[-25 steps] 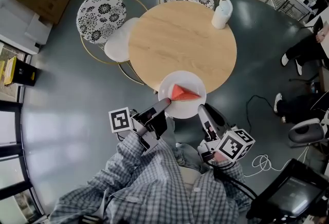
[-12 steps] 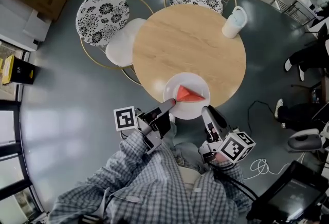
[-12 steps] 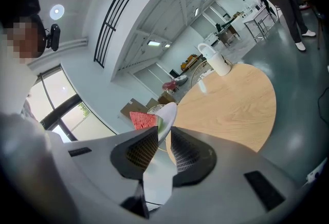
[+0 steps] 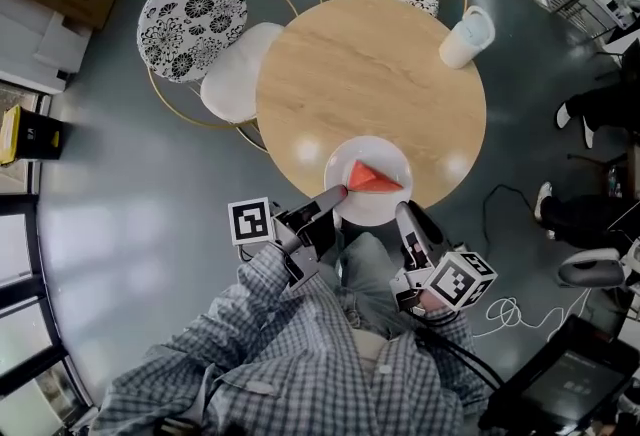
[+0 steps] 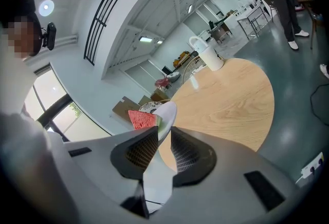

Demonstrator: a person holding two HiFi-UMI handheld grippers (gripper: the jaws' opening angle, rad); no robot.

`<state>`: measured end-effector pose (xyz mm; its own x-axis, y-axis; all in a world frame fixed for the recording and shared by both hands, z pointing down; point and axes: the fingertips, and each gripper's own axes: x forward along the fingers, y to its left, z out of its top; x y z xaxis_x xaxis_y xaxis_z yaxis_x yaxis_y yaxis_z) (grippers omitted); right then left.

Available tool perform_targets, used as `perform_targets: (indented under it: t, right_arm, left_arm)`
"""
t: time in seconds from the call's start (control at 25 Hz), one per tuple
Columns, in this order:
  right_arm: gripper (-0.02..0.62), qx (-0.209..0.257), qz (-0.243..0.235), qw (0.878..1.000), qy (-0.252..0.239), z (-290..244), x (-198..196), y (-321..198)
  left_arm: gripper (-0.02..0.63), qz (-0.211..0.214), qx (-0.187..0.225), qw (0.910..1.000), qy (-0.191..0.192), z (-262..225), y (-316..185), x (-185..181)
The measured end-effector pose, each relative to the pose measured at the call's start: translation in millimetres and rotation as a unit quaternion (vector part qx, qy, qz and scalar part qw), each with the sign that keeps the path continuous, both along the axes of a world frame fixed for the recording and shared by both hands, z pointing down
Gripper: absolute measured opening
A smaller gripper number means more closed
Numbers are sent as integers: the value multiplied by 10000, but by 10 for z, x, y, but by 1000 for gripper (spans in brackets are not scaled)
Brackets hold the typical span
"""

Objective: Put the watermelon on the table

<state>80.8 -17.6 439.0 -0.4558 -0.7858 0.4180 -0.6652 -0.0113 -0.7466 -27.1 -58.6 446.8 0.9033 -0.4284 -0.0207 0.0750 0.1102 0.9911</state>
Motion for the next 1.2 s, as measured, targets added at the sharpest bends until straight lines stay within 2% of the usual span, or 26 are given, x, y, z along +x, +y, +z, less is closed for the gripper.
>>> perform_targets:
  t: [0.28, 0.6, 1.2]
  right_arm:
    - [83, -318, -18, 9995, 7, 297, 101, -180]
    - [78, -691, 93, 9972, -252, 657, 207, -299]
    - [78, -1393, -492, 9889, -160, 1310, 186, -367]
  left_arm:
    - [55, -5, -170, 9997, -162, 275, -172, 100]
    - [55, -150, -477, 9981, -349, 635, -248, 187]
    - [55, -359, -1036, 9915, -697, 1244, -254, 159]
